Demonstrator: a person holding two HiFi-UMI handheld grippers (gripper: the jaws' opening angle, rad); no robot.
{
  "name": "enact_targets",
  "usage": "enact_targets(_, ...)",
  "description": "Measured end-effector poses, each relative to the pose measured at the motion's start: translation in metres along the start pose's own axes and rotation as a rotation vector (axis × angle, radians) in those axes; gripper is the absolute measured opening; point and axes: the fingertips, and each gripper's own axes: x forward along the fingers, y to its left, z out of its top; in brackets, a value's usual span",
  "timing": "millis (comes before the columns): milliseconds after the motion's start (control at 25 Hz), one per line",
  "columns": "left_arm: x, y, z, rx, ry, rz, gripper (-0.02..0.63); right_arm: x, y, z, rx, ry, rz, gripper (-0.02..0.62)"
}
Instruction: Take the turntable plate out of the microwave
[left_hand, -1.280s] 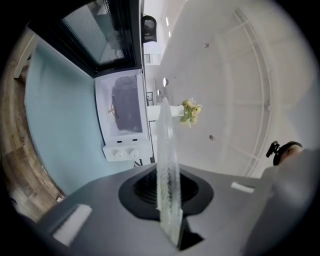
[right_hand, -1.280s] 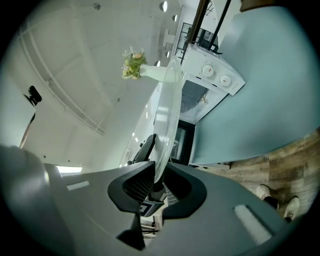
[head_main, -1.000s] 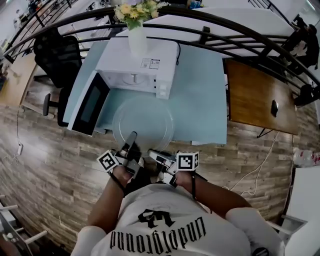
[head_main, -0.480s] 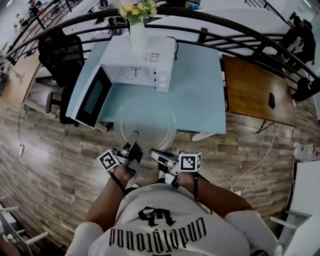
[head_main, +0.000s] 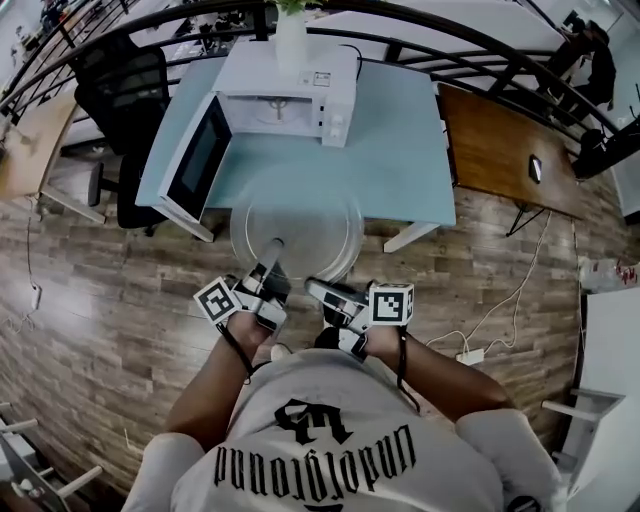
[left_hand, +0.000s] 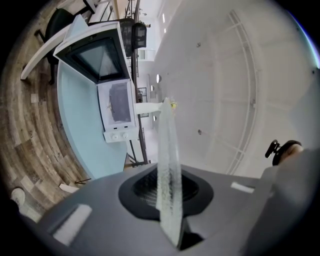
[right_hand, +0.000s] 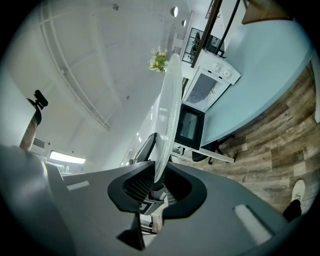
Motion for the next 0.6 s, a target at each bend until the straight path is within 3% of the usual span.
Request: enact_targets(600, -0.113, -0.047, 0.023, 0.028, 0.042, -0.014, 0.075, 0.050, 0.074, -0.094, -0.038, -0.017, 0.027, 0.051)
